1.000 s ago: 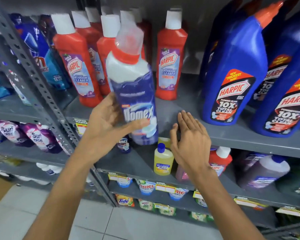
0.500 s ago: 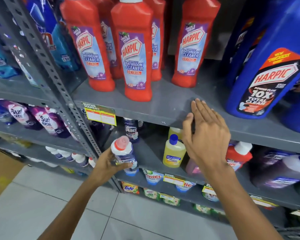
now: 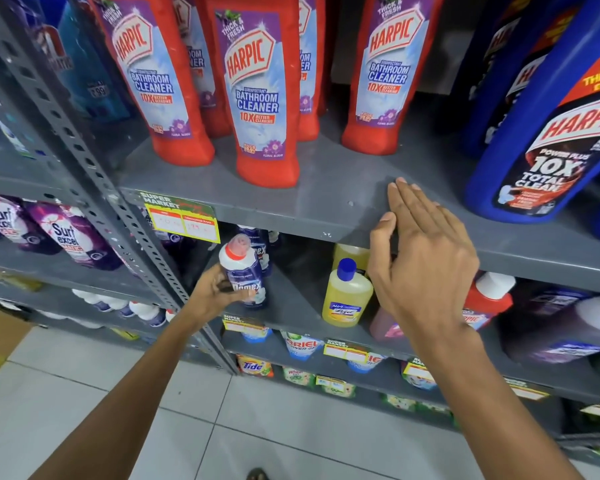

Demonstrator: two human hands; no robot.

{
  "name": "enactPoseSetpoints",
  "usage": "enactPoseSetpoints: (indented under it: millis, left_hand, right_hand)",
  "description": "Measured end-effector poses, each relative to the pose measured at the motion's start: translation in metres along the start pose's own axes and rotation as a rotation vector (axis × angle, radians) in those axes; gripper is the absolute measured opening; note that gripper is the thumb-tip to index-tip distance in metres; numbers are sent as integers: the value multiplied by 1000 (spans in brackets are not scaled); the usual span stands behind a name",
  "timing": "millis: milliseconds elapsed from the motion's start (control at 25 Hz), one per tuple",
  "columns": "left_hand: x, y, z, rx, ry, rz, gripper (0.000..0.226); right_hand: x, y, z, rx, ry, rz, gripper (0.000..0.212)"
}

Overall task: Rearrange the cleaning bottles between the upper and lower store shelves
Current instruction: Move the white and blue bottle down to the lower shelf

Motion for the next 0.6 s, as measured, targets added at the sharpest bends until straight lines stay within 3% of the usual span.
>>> enactPoseSetpoints:
  millis: [600]
  left_hand:
    - [-14,-3,0,-10,-31,91,69]
  right_hand:
    - [0,-1,-1,-8,-9,8,48]
Point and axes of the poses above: each hand's wrist, its own x-axis away from the middle knuckle, its own y-axis out of the back of the hand, z = x × y, the point moved 10 cm from there along -x, towards the middle knuckle, and after that the axes turned 13 degrees about -x, right-handed, at the moved point
